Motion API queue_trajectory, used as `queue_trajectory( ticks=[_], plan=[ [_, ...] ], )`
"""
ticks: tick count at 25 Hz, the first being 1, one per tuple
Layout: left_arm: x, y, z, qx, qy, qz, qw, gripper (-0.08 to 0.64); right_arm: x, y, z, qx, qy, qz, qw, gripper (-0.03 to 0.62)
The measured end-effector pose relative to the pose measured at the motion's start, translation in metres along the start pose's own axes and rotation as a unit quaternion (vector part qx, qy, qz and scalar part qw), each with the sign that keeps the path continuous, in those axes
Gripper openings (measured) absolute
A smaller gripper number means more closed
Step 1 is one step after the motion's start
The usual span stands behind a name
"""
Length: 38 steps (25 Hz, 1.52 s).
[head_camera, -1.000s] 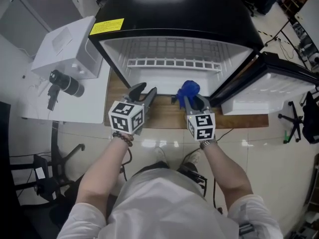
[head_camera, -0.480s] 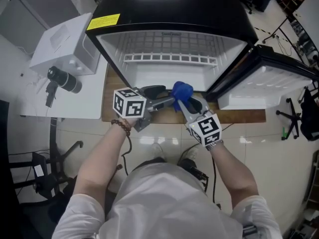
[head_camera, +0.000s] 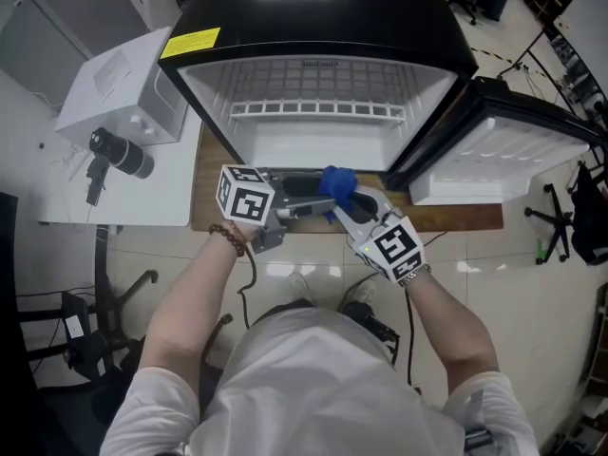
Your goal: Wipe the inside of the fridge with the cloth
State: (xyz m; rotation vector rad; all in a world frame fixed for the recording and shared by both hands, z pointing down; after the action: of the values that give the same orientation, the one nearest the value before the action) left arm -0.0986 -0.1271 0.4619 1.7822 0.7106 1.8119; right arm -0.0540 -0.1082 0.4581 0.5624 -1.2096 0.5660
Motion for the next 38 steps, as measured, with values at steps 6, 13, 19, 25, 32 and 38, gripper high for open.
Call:
queue_trajectory(
  ticks=[6, 13, 19, 25, 32, 38],
  plan=[
    [0.001, -0.002, 0.009, -0.017, 0.027, 0.024, 0.9992, 0.150, 0.006, -0.004, -0.003, 0.020, 0.018, -0.026, 0.999, 0.082],
    [-0.003, 0.009, 0.023, -0.087, 0.028, 0.074, 0.9931, 0.075, 0.019, -0.023, -0.005, 0.069, 0.049, -0.028, 0.996, 0.110],
    [-0.014, 0.018, 0.041, -0.130, 0.008, 0.110, 0.9854, 0.066, 0.026, -0.048, -0.010, 0.106, 0.072, -0.004, 0.992, 0.129],
    [-0.028, 0.031, 0.057, -0.172, -0.019, 0.134, 0.9758, 0.066, 0.044, -0.075, -0.020, 0.146, 0.104, 0.017, 0.984, 0.129],
    [-0.035, 0.056, 0.067, -0.222, -0.028, 0.152, 0.9626, 0.065, 0.051, -0.093, -0.038, 0.186, 0.118, 0.032, 0.975, 0.128],
    [-0.036, 0.079, 0.082, -0.244, -0.030, 0.151, 0.9574, 0.066, 0.037, -0.104, -0.051, 0.210, 0.100, 0.034, 0.972, 0.002]
  ],
)
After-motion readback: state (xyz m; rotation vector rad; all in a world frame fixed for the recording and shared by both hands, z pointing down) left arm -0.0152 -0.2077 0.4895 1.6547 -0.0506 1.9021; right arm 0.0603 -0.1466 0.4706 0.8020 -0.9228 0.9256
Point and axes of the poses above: the fingertips, and each gripper's own axes: z forward along the fingers, y to its left, x out of its underside, the point moved 3 cm from there along -z, backward along the fingers, and after that the axes turned 14 degrees about x, right-handed, at the moved point
